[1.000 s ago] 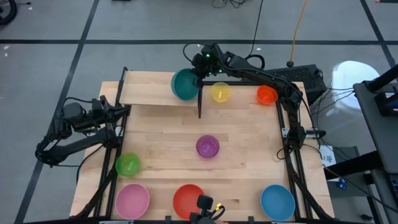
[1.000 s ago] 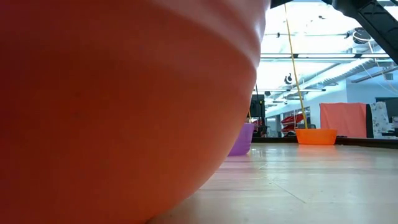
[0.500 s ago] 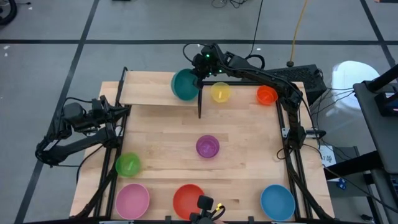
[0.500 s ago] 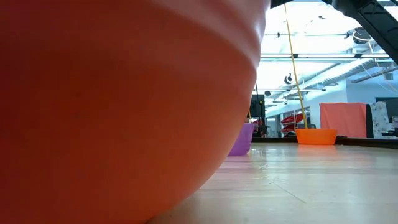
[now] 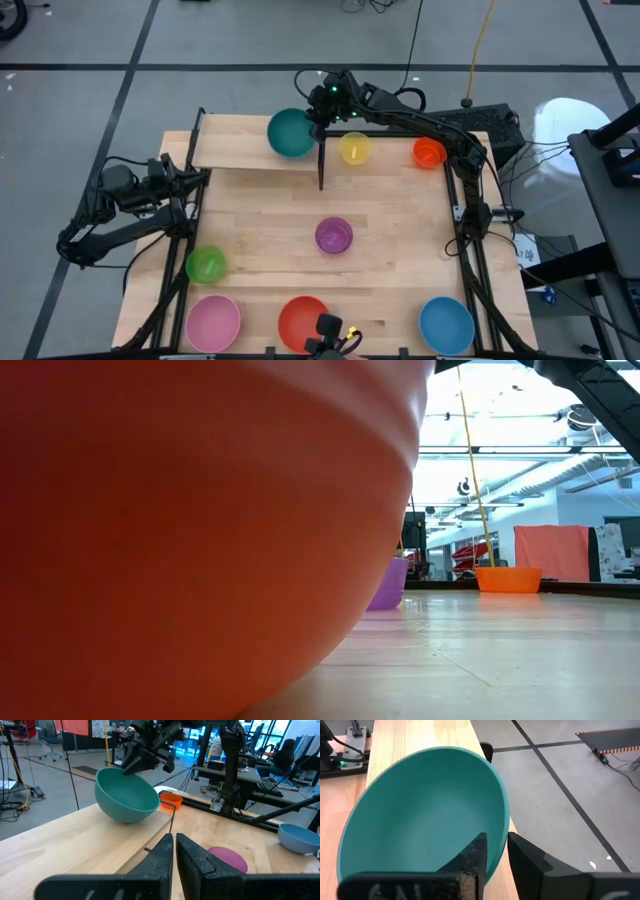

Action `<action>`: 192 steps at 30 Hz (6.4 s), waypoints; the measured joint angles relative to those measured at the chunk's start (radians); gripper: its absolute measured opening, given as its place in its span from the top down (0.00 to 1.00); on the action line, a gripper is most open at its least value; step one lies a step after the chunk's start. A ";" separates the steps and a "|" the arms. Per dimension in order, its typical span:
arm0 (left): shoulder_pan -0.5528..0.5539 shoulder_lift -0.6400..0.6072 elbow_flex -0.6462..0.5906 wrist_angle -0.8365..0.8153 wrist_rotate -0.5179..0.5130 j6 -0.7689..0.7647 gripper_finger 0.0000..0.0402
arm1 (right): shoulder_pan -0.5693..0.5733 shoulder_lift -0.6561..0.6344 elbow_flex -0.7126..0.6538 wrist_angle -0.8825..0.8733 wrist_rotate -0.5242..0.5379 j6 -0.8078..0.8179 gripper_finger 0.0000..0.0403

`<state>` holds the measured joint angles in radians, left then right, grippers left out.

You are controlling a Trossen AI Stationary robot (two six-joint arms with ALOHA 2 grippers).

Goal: Place and stack bowls onto a shelf
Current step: Put the dark green bowl on the shelf, then adjust the shelf on the table, then stack the blue bowl on top of the green bowl on the shelf

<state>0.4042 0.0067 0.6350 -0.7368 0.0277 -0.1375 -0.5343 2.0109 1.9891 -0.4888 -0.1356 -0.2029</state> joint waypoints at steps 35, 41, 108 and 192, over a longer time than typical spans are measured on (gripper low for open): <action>0.000 0.000 0.000 0.001 0.001 0.002 0.94 | -0.001 -0.161 0.002 -0.380 0.086 -0.127 0.89; 0.000 0.000 0.000 0.001 0.001 0.002 0.94 | -0.001 -0.164 0.000 -0.480 0.084 -0.127 0.99; 0.000 0.000 0.000 0.001 0.000 0.003 0.94 | 0.010 -0.164 -0.440 0.183 -0.104 -0.135 1.00; 0.000 0.249 0.001 0.121 0.263 0.128 0.94 | 0.590 -0.746 -0.478 -1.082 -0.235 0.715 0.74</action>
<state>0.4046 0.2554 0.6357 -0.6155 0.2909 -0.0098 0.0553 1.2646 1.5113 -1.5707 -0.3705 0.5116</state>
